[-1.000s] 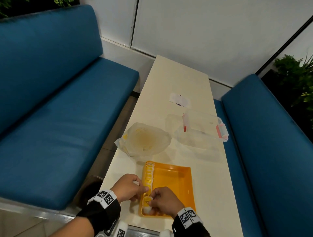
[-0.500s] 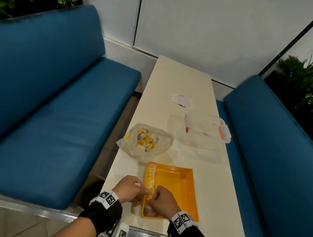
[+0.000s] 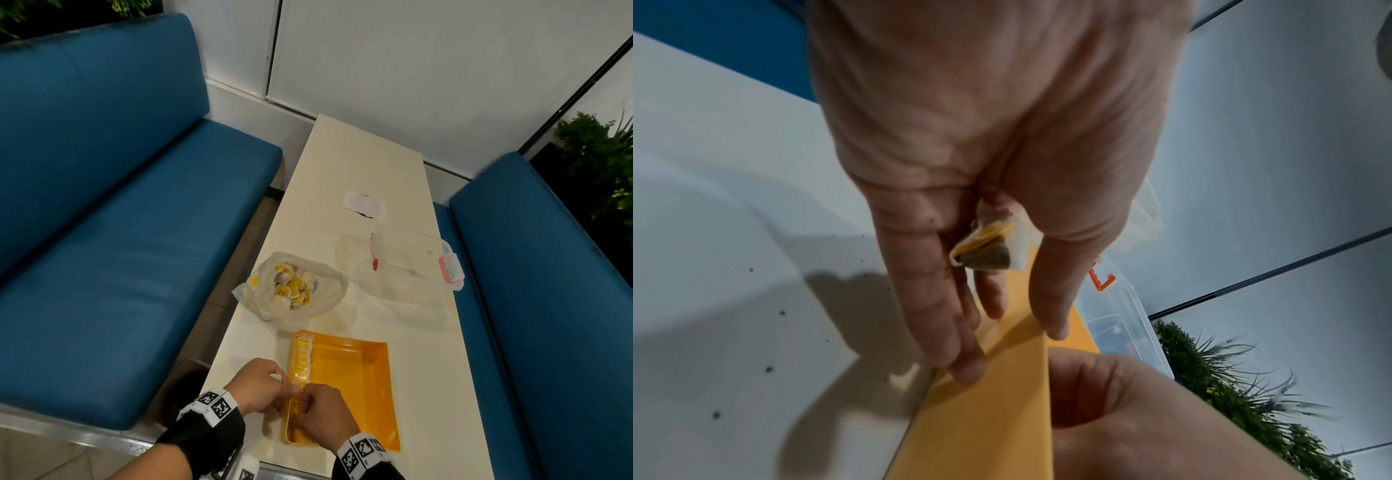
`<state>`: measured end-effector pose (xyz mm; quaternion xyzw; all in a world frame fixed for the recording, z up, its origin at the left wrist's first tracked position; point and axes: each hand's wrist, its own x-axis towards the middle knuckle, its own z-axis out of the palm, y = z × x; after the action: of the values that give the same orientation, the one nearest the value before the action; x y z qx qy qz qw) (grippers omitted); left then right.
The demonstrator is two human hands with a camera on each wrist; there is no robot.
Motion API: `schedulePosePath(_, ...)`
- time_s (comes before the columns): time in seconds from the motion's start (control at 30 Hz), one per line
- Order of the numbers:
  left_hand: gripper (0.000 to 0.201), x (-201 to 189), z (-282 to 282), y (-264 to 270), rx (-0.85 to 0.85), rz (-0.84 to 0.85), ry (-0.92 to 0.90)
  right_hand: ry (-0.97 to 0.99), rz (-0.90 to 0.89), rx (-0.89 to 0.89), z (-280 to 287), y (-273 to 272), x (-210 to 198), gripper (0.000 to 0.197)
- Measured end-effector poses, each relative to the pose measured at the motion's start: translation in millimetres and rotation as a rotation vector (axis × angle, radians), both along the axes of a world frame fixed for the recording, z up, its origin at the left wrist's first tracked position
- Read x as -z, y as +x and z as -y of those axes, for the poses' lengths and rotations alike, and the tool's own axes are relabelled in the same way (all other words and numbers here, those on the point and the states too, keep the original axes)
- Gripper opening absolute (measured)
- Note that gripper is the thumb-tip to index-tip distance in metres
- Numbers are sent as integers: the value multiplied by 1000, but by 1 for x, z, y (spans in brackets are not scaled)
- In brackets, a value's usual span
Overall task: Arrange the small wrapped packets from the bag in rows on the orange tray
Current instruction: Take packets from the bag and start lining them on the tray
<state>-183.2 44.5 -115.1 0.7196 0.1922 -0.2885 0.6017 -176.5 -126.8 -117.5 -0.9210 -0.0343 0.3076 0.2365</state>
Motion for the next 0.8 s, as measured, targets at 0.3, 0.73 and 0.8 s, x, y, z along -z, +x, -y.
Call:
schedulePosePath(0.3,49,-12,-6,-1,-43,-83,-100,-5,76,-62,7,3,-9,7)
schedulePosePath(0.73,38,-30,-13,1,-399,-134,-714,307,372,-265,-26,6,-52,33)
schedulePosePath(0.8,40,-29,-11,2,-411,-126,-728,314,381,-247,-29,6,-50,36)
